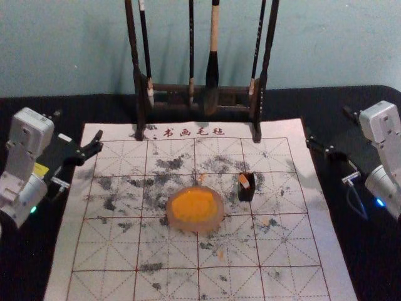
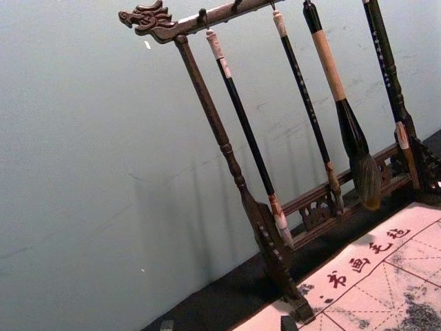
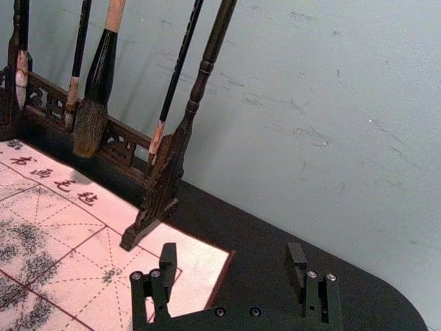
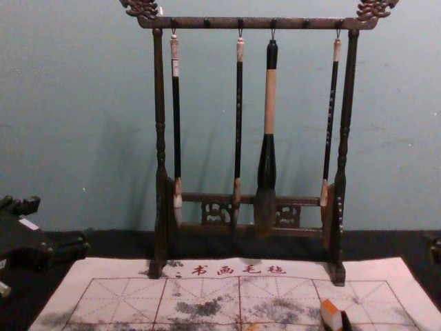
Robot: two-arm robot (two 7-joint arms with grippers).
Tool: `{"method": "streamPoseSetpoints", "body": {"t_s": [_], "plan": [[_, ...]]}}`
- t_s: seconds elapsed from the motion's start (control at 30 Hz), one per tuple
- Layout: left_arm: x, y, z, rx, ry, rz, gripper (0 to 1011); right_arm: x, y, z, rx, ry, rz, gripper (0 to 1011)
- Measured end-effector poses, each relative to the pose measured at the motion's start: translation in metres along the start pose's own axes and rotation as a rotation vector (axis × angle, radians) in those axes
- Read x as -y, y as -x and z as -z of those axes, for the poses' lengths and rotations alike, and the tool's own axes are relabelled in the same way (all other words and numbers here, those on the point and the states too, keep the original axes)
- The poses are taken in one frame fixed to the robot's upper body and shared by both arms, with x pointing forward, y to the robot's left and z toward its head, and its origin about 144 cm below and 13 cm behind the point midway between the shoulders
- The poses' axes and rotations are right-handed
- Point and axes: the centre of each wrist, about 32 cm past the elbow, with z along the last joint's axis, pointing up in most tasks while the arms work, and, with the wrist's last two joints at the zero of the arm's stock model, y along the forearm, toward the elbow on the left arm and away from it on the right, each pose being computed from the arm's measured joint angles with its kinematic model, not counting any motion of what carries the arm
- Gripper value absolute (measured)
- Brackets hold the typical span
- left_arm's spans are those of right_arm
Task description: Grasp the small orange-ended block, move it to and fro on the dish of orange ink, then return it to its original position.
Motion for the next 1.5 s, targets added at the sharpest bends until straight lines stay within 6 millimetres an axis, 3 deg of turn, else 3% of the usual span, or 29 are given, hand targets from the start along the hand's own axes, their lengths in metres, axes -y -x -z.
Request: {"method": "streamPoseSetpoints", "body": {"t_s": [1.5], "plan": [[0.0,0.0,0.0,0.0,0.0,0.0,1001,0.0059,-0.0008,0.0014,-0.001,-0.004,-0.024,1002]]}}
